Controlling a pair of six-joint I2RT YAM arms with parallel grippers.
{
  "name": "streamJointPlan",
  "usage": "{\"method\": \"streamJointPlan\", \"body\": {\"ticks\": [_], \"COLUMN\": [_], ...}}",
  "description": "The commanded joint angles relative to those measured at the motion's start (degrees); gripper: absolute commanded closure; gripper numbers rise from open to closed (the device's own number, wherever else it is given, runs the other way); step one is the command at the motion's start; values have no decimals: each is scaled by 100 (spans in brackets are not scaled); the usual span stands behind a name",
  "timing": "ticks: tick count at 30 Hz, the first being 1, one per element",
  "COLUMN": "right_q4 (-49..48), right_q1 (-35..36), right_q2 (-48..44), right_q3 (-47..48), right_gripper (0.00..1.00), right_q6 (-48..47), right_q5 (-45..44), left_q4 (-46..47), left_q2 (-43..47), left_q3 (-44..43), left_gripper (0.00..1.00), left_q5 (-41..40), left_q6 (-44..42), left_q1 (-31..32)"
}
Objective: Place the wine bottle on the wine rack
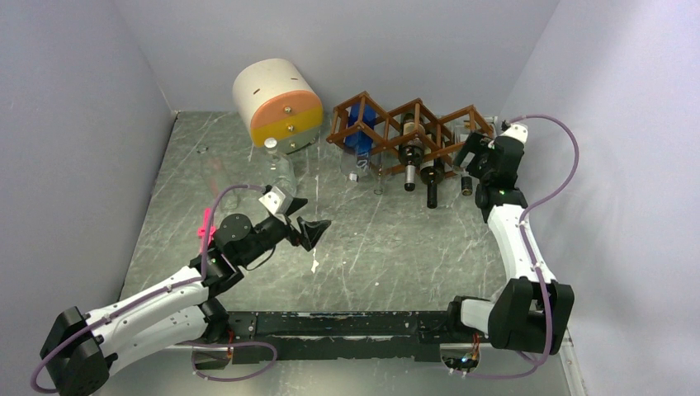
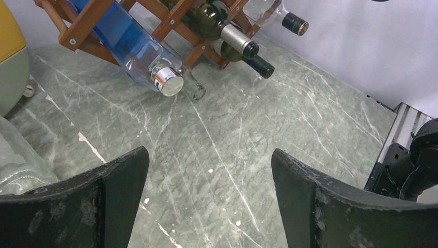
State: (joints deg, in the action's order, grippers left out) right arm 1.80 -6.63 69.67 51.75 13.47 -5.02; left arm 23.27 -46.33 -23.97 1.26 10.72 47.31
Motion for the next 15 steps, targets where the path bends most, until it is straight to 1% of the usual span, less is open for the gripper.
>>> {"method": "streamJointPlan", "body": {"ticks": [1,5,8,10,15], "right_q4": [1040,1255,1217,1139,967], "right_q1": [27,38,38,39,33], "right_q2": [-63,-101,-98,-50,244], "right_q3": [4,-207,-352,-350,-189], "right_gripper": [11,20,32,39,52], "right_q6": [546,582,527,449,361], "right_q5": [-129,81,237,300,432], "left_q4": [-2,-17,-42,-67,-141], "left_q2": [-64,-141,-198,-223,-242], "left_q3": [-226,-272,-308,-324,-370], "left_gripper": [8,8,9,9,9], "left_q5": [44,107,163,168,176], "left_q6": [114,157,178,185,172], "left_q1": [24,31,25,29,24]}}
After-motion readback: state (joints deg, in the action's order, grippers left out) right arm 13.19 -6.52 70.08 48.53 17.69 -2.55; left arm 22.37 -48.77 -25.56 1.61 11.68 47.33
